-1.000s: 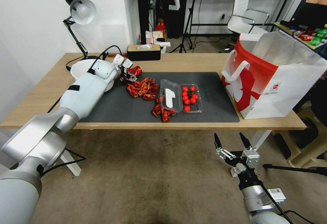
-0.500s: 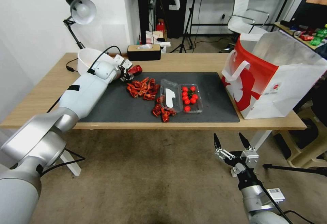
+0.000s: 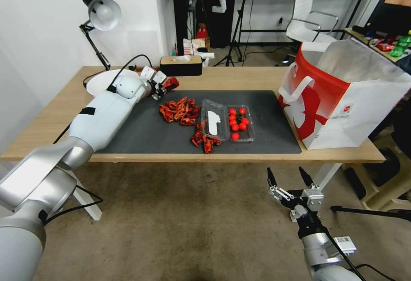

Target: Pick up the trash from the table and place it into the takeout bag.

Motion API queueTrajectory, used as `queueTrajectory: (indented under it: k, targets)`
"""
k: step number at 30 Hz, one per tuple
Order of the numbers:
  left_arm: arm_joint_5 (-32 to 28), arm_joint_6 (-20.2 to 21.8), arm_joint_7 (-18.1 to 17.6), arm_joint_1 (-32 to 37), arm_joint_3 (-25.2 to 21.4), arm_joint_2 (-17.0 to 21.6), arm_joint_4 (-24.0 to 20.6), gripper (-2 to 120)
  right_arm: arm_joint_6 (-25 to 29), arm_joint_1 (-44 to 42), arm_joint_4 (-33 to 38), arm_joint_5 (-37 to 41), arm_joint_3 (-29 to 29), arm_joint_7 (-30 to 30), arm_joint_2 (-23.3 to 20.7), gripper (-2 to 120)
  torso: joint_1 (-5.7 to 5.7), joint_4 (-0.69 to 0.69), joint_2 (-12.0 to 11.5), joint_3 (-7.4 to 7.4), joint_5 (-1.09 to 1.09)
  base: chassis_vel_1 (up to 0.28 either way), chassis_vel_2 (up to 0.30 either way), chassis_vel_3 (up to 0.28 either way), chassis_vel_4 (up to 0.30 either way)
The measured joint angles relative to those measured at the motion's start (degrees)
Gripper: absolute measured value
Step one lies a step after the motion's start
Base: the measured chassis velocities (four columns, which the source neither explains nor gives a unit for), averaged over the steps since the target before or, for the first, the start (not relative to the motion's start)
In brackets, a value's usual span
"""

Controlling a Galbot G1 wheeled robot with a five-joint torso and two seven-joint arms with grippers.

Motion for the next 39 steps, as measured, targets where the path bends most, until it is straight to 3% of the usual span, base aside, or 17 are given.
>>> queueTrajectory:
  k: [1, 3, 7, 9, 13, 21, 23, 25, 28, 39]
  targets:
    - [0.00, 0.00, 0.00, 0.00, 0.00, 0.00, 0.00, 19, 0.00, 0.00, 0.00, 0.00, 0.00, 0.00, 0.00, 100, 0.00, 0.00, 0.00, 0.00, 0.00, 0.000, 0.000, 0.000, 0.000]
    - [-4.79, 0.05, -0.69, 0.20, -0.37, 0.74, -5.61, 19, -0.04, -0.06, 0.39, -0.05, 0.02, 0.06, 0.05, 100, 0.00, 0.00, 0.00, 0.00, 0.01, 0.000, 0.000, 0.000, 0.000]
    - [-10.85, 0.03, -1.30, -0.06, -0.39, 0.63, -10.45, 19, -0.21, -0.12, 0.69, -0.21, 0.02, 0.12, 0.15, 100, 0.00, 0.01, 0.00, 0.00, 0.00, 0.000, 0.000, 0.000, 0.000]
    - [-16.76, -1.00, -1.52, -1.52, -0.09, -0.93, -14.22, 19, -0.45, -0.13, 0.88, -0.57, 0.02, 0.22, 0.28, 100, 0.00, 0.00, 0.00, 0.00, 0.03, 0.000, 0.000, 0.000, 0.000]
    - [-20.24, -2.10, -1.63, -4.33, 1.43, -4.39, -16.46, 19, -0.68, -0.17, 1.06, -1.01, 0.02, 0.33, 0.58, 100, 0.00, -0.03, 0.00, 0.00, 0.02, 0.000, 0.000, 0.000, 0.000]
    - [-23.46, -3.19, -2.15, -10.42, 7.13, -12.57, -15.77, 19, -0.74, -0.45, 1.00, -1.38, 0.28, 0.36, 1.30, 100, 0.00, -0.02, 0.00, 0.00, 0.03, 0.000, 0.000, 0.000, 0.000]
    - [-24.30, -4.26, -2.03, -12.95, 10.28, -16.94, -14.30, 19, -0.75, -0.46, 0.50, -1.61, 0.36, 0.36, 1.80, 100, 0.00, 0.00, 0.00, 0.00, 0.03, 0.000, 0.000, 0.000, 0.000]
    - [-24.50, -4.63, -2.01, -13.38, 10.73, -17.94, -13.89, 19, -0.75, -0.46, 0.39, -1.68, 0.34, 0.37, 1.91, 100, 0.00, -0.01, 0.00, 0.00, 0.03, 0.000, 0.000, 0.000, 0.000]
    - [-24.73, -5.34, -1.67, -15.38, 12.03, -22.89, -11.71, 19, -0.75, -0.50, 0.14, -2.01, 0.12, 0.36, 2.36, 100, 0.00, -0.04, 0.00, 0.00, 0.04, 0.000, 0.000, 0.000, 0.000]
    - [-27.99, -8.51, 1.62, -17.15, 15.04, -27.87, -9.09, 19, -0.52, -1.15, -0.12, -2.03, 0.64, 0.32, 2.19, 100, 0.00, -0.01, 0.00, 0.00, 0.01, 0.000, 0.000, 0.000, 0.000]
